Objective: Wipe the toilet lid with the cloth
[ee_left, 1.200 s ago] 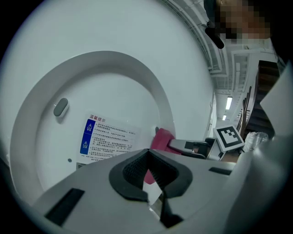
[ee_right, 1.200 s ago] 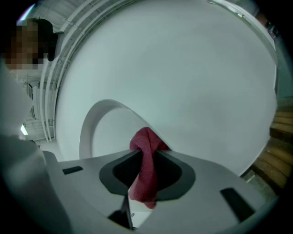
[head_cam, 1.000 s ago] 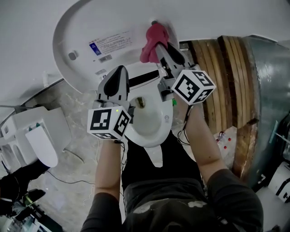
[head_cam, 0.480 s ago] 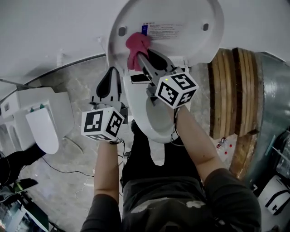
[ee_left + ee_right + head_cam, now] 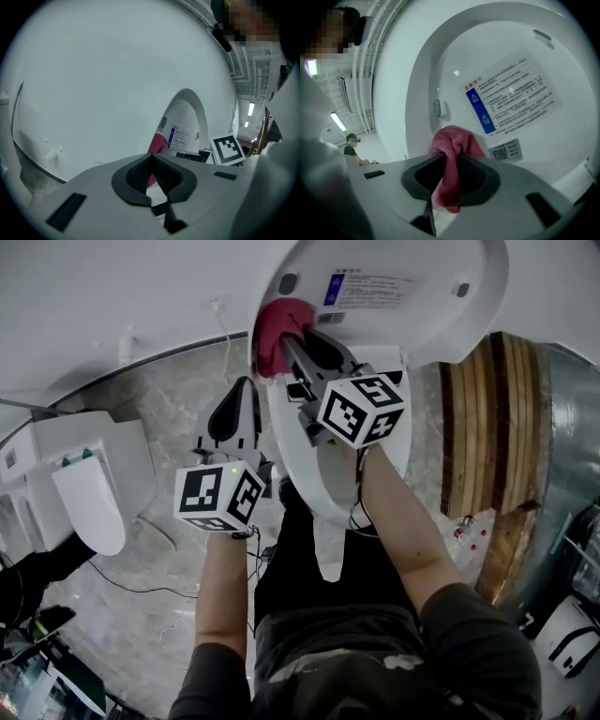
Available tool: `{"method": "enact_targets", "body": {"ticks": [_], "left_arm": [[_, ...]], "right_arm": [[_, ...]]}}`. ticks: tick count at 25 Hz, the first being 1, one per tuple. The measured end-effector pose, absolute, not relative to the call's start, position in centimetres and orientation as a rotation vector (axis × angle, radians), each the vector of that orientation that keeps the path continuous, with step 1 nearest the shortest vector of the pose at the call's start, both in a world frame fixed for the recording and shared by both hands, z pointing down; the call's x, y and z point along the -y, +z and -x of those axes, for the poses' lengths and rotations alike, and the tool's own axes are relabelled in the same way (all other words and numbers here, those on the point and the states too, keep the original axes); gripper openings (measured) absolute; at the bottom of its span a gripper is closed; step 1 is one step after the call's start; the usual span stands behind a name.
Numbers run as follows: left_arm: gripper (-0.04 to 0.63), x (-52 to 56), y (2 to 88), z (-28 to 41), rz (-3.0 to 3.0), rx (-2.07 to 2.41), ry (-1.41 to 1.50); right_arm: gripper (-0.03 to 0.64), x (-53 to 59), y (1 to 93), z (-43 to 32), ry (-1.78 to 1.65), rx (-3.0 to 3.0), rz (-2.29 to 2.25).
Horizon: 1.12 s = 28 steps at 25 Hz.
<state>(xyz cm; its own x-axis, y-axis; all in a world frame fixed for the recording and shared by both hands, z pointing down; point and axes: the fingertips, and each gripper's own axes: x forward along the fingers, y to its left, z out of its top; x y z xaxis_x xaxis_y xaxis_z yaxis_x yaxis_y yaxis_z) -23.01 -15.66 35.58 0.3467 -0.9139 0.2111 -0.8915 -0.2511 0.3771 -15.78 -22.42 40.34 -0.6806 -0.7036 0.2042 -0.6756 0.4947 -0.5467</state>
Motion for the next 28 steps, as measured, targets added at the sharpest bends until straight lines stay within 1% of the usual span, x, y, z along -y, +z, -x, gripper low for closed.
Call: {"method": "enact_targets", "body": {"ticks": [5,17,22,28], "left_arm": [[0.008,16.5,35.6,20.3,-2.215,1.541,-0.051],[0.006,19.1,34.9,8.3,-2.271,1.472,-0.015],[0.008,19.5,35.0,4.2,-2.267,1.479,0.000],[0.008,19.2,35.6,1.4,-2.233,1.492,-0.021]], "right_arm": [[0.077,23.6,40.2,10.5,-0.943,-2.595,1.346],[0.075,25.8,40.4,-5.2,-0.957,-2.435,1.521],[0.075,25.9,41.6,-9.6,-1.003,-2.400,1.551],[0.075,25.2,43.1,-11.6,-1.055,-2.412,1.557]]}}
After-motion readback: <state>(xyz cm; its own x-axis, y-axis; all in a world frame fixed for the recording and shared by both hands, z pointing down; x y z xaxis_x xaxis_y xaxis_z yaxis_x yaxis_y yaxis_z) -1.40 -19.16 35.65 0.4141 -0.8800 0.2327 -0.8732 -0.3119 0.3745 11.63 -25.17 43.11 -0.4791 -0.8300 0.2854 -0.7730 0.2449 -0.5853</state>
